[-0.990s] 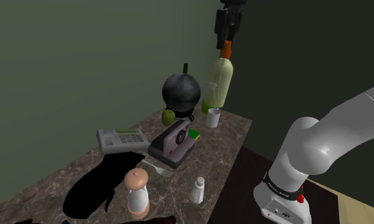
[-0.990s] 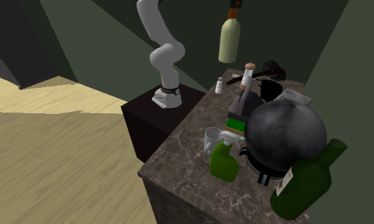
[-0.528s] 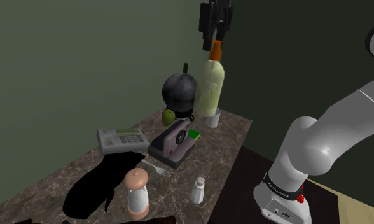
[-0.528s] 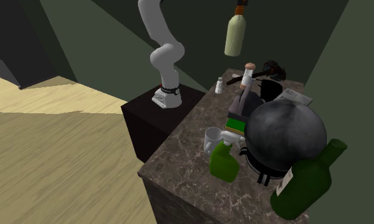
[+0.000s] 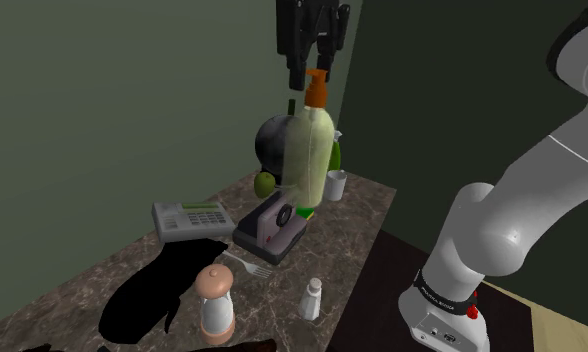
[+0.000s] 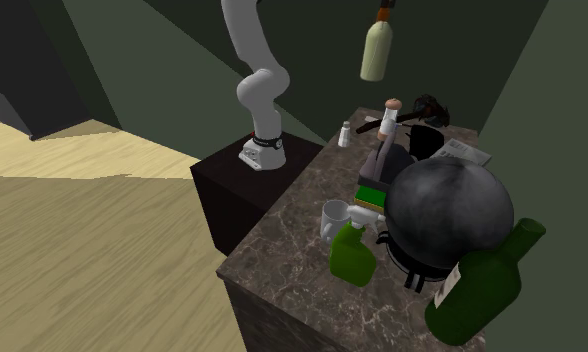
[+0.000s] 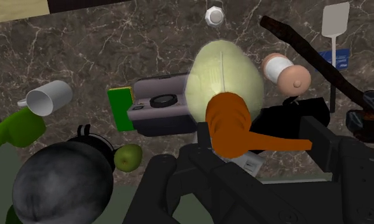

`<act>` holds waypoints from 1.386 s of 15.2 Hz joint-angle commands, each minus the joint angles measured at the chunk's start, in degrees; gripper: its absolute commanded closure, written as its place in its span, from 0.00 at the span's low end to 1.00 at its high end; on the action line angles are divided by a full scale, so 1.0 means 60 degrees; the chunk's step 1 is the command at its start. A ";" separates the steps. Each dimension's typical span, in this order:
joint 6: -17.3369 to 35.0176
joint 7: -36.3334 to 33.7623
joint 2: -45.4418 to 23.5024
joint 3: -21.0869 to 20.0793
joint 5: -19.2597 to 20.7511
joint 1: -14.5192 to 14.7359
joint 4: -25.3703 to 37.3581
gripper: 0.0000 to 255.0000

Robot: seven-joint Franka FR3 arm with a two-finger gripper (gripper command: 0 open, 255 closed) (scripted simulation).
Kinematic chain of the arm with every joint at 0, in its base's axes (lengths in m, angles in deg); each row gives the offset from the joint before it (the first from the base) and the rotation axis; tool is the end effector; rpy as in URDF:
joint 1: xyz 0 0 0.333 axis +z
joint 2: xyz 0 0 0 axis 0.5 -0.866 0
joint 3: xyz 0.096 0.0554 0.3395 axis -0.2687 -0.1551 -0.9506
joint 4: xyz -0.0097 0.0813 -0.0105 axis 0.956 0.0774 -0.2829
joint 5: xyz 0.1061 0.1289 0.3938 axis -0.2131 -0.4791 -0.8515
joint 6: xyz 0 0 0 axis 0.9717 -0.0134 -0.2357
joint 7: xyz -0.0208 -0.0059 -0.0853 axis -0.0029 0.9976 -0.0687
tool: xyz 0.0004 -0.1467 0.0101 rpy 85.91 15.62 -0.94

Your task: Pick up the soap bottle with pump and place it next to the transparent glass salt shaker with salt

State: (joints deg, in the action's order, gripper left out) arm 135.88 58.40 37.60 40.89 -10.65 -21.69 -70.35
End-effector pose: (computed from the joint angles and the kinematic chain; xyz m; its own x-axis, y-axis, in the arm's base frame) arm 0.3243 0.2878 0.7496 0.9979 0.0640 0.0037 0.0636 -0.9956 0.0696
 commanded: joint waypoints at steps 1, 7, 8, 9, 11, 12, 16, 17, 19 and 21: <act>0.0221 -0.0094 0.0021 -0.0068 -0.0033 0.0025 -0.0232 1.00; 0.1027 0.0019 0.0487 0.0008 -0.0177 0.0086 -0.1478 1.00; 0.1158 0.0035 0.0555 0.0015 -0.0199 0.0097 -0.1672 1.00; 0.1288 0.0049 0.0619 0.0021 -0.0219 0.0108 -0.1863 1.00; 0.1545 0.0074 0.0741 0.0029 -0.0259 0.0130 -0.2236 1.00; 0.1673 0.0086 0.0798 0.0032 -0.0278 0.0142 -0.2418 1.00; 0.2179 0.0125 0.1002 0.0031 -0.0350 0.0186 -0.3119 1.00; 0.2304 0.0133 0.1047 0.0028 -0.0367 0.0197 -0.3287 1.00; 0.2554 0.0147 0.1131 0.0020 -0.0400 0.0219 -0.3617 1.00; 0.2804 0.0159 0.1206 0.0008 -0.0432 0.0240 -0.3938 1.00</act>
State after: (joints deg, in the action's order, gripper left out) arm 151.82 59.28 44.64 40.97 -13.17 -20.30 -92.96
